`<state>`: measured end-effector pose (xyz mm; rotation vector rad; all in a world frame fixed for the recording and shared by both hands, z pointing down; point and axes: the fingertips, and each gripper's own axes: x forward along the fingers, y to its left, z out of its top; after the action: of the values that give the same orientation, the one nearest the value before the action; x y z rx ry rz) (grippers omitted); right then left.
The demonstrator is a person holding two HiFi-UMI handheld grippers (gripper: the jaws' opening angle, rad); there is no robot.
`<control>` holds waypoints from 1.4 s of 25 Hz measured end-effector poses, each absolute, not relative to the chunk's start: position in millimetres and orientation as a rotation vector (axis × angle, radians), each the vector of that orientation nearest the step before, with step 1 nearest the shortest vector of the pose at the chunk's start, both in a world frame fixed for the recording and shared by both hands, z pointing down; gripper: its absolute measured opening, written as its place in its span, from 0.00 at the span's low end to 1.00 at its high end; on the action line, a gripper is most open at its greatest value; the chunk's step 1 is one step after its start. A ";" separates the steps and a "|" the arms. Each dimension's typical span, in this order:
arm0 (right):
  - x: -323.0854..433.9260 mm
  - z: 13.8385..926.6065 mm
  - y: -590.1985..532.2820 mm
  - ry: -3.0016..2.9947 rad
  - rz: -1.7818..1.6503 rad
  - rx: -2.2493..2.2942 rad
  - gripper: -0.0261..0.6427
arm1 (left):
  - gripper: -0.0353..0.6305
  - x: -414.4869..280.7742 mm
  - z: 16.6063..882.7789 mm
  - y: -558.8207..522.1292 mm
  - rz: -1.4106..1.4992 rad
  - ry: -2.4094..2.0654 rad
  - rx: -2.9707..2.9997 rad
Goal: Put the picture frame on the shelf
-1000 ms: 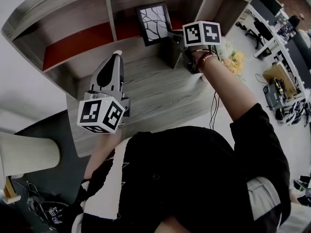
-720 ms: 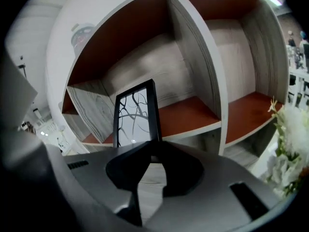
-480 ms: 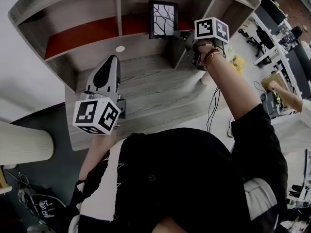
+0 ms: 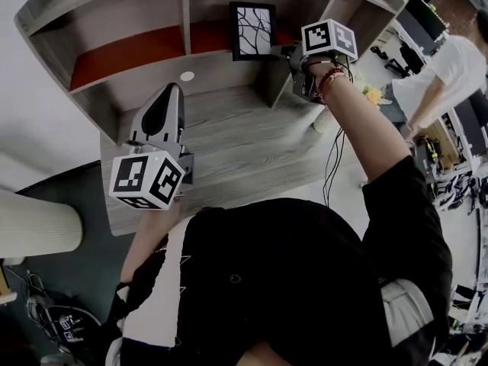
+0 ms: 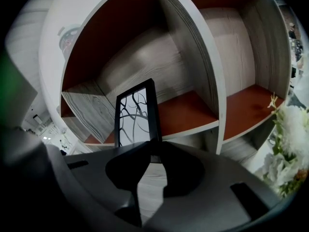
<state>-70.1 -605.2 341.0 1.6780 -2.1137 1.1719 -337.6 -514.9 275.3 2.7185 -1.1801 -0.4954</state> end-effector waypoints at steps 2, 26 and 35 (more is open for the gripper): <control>-70.6 341.3 -603.6 -2.117 1.182 1.681 0.16 | 0.07 -336.5 275.5 -514.1 -0.493 -1.173 2.722; -67.4 320.9 -608.5 -2.148 1.175 1.786 0.13 | 0.07 -346.0 279.6 -509.1 -0.499 -1.197 2.702; -71.7 317.7 -609.5 -2.179 1.169 1.764 0.13 | 0.07 -349.4 278.2 -500.7 -0.493 -1.248 2.687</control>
<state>-71.7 -609.5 317.7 1.7644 -2.1789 1.1687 -349.4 -500.7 278.2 2.6865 -1.2478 -0.4935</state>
